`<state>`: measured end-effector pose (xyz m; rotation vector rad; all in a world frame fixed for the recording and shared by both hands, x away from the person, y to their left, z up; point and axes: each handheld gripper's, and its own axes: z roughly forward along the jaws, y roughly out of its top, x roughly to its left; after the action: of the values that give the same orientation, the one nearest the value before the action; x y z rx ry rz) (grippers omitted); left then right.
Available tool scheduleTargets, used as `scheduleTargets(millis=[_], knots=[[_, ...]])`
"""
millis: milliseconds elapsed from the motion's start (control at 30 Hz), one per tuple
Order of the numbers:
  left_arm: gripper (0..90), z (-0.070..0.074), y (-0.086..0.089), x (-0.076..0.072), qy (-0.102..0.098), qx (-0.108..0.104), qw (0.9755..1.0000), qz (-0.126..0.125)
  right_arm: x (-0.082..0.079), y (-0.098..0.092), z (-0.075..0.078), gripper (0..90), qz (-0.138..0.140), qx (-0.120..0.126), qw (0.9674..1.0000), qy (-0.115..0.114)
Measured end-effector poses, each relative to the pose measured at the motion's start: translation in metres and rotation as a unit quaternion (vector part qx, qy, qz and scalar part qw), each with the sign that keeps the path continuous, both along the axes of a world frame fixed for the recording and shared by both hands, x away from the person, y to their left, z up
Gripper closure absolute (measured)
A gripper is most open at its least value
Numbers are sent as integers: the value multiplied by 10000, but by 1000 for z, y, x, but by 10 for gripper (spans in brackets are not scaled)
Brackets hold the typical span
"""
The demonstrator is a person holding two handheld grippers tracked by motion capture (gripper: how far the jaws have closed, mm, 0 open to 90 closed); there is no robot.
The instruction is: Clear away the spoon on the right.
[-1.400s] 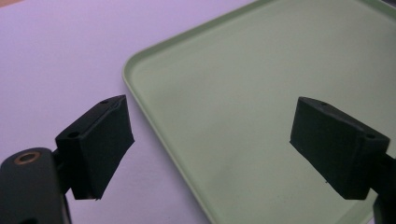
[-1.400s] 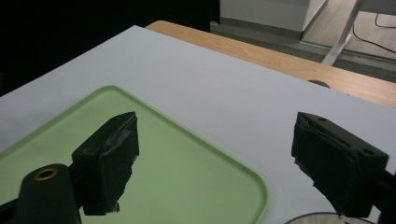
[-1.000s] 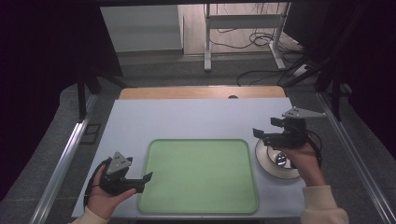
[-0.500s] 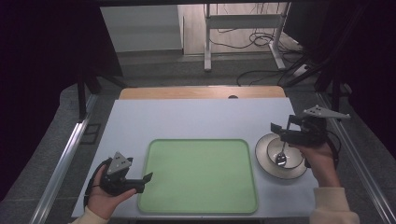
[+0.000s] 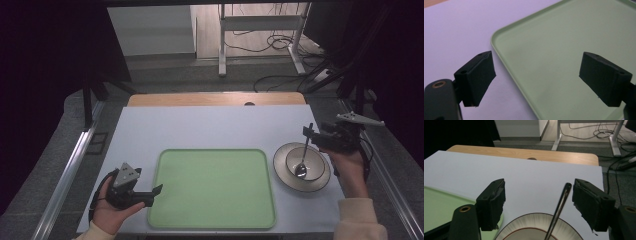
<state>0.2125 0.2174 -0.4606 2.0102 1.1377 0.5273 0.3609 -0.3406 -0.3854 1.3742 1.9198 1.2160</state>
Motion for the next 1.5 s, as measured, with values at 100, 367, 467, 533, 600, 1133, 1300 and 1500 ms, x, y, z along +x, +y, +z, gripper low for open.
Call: scheduleTargets(millis=[100,367,467,533,600,1133,1300,1500], knots=[[133,0,1,0,-3,7,10000,21,9,-4,-5,285,-25,28,9999,124],[133,0,1,0,-5,22,10000,40,30,-11,-21,297,-132,8,9986,518],[134,0,1,0,6,27,10000,48,36,-15,-29,337,-119,51,9976,679],[133,0,1,0,8,27,10000,48,37,-16,-31,350,-93,63,9975,701],[134,0,1,0,12,32,10000,33,40,-18,-37,400,-61,128,9965,823],[137,-1,1,0,24,45,10000,16,46,-19,-52,675,210,244,9919,1230],[137,0,2,0,1,27,10000,54,47,-23,-55,818,286,458,9894,1346],[137,-1,2,0,6,50,10000,35,46,-27,-52,886,380,688,9877,1350]])
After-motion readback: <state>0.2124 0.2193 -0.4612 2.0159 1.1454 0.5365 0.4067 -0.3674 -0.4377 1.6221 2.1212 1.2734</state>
